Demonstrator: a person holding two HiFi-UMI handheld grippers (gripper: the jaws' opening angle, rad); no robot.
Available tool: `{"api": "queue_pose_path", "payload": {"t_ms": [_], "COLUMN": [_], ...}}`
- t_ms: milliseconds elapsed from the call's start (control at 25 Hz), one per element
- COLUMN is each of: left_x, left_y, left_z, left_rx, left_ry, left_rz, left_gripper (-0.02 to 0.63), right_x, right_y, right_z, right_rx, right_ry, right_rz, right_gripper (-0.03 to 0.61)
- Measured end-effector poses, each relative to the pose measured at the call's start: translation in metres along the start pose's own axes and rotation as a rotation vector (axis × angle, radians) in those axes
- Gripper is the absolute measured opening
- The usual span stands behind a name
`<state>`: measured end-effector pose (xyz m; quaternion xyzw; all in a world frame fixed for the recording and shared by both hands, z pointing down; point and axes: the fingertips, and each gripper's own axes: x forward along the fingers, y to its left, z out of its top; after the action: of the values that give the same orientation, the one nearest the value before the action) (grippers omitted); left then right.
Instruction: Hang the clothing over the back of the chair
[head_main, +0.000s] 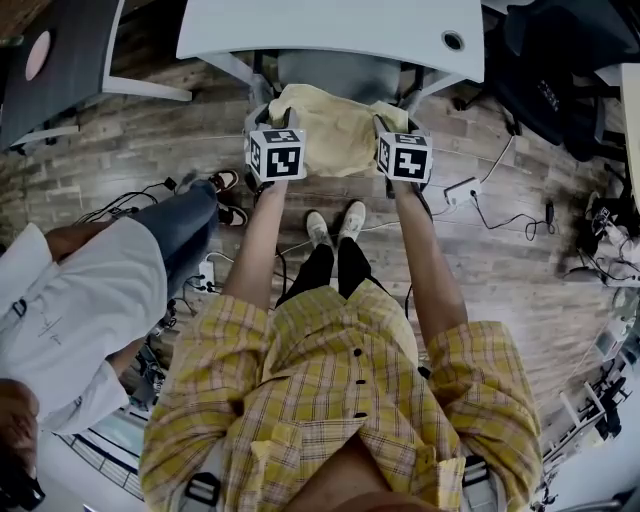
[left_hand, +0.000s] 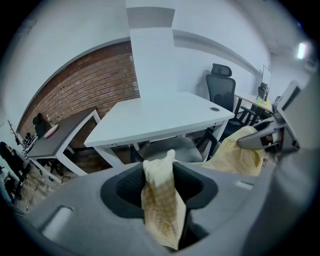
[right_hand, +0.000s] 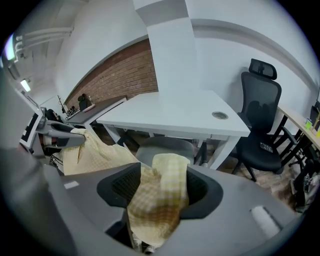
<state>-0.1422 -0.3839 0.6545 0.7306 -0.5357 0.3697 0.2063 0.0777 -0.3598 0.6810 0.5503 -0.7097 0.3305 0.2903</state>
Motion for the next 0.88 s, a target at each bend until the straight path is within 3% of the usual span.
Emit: {"api": "queue_pose_path", "payload": {"t_ms": [160,320,600,880], "left_x": [0.000,-0.002,-0.015,-0.027], "left_y": [0.014,0.021,0.014,0.001], "left_z": [-0.010,-0.010,0.001,0.011], "left_rx": [-0.031,-0.046,-0.050,-0.042], "left_ry": [0.027,0.020,-0.031,-0.082], "left_rz": [0.041,0.059,0.041,0.006], "left_gripper": [0.201,0.210,0.215,0.196], "right_x": [0.004,0.002,-0.007,-0.018], "right_y": [-0.009,-0.022,-0.012,0.002], "right_z": [-0.008,-0.008,-0.005,0.001], "right_rx": [-0.019,-0.013,-0.005,0.016], "right_ry": [0.050,0.030,-0.012,-0.060], "right_rz": [-0.045,-0.082,-0.044,-0.010], "right_gripper": [0.307,0.403,0.402,0.349]}}
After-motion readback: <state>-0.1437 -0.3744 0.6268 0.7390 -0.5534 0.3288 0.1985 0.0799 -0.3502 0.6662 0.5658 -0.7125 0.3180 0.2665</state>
